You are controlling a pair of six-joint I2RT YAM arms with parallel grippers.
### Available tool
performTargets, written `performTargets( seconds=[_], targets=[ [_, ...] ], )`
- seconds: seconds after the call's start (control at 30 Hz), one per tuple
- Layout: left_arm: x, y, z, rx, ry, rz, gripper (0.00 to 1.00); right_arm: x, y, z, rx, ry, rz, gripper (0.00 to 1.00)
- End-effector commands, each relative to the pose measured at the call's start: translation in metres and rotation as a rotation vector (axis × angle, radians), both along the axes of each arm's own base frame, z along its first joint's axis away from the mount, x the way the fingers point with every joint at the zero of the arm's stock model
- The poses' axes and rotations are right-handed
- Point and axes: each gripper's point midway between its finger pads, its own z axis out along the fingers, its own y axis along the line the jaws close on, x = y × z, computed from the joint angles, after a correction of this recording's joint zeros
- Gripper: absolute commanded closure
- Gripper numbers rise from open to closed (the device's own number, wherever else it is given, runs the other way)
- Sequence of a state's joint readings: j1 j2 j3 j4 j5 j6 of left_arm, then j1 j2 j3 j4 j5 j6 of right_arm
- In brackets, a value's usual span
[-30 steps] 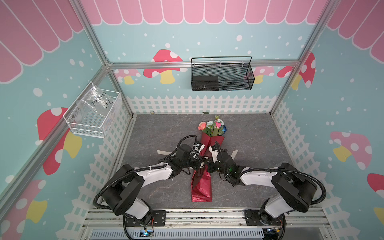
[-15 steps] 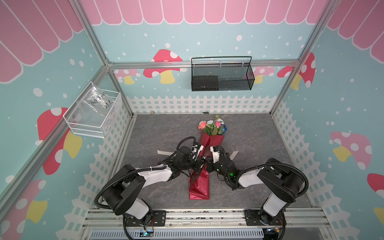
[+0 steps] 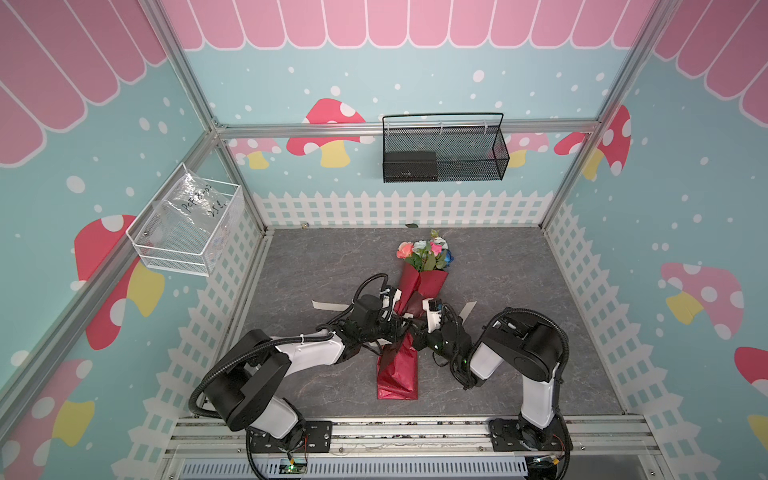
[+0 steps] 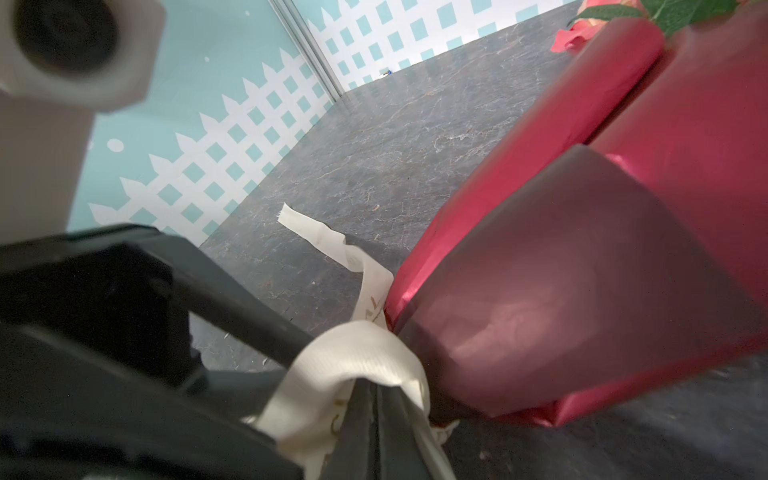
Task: Tie the bouquet of fake flowers
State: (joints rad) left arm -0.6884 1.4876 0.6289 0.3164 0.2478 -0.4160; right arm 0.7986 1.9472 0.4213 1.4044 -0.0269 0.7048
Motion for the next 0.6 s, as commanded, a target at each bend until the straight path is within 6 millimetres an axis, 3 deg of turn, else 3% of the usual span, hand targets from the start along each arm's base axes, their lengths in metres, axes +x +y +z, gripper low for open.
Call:
performTargets(
  seconds=[0.0, 0.17, 0.33, 0.43, 0.57],
  targets=[
    [0.009, 0.011, 0.027, -0.028, -0.064, 0.088, 0.61, 0.001, 0.008, 0.012, 0.059, -0.035, 0.021, 1.0],
    [0.015, 0.027, 0.043, -0.036, -0.104, 0.162, 0.59, 0.003, 0.008, 0.009, 0.056, -0.031, 0.014, 1.0],
    [0.029, 0.048, 0.028, -0.011, -0.037, 0.266, 0.61, 0.004, 0.01, 0.009, 0.06, -0.026, 0.021, 1.0],
    [0.036, 0.055, 0.017, 0.029, -0.014, 0.28, 0.69, 0.004, 0.011, 0.007, 0.057, -0.018, 0.019, 1.0],
    [0.039, 0.048, 0.002, 0.1, 0.02, 0.216, 0.78, 0.005, 0.011, 0.004, 0.047, -0.005, 0.018, 1.0]
  ],
)
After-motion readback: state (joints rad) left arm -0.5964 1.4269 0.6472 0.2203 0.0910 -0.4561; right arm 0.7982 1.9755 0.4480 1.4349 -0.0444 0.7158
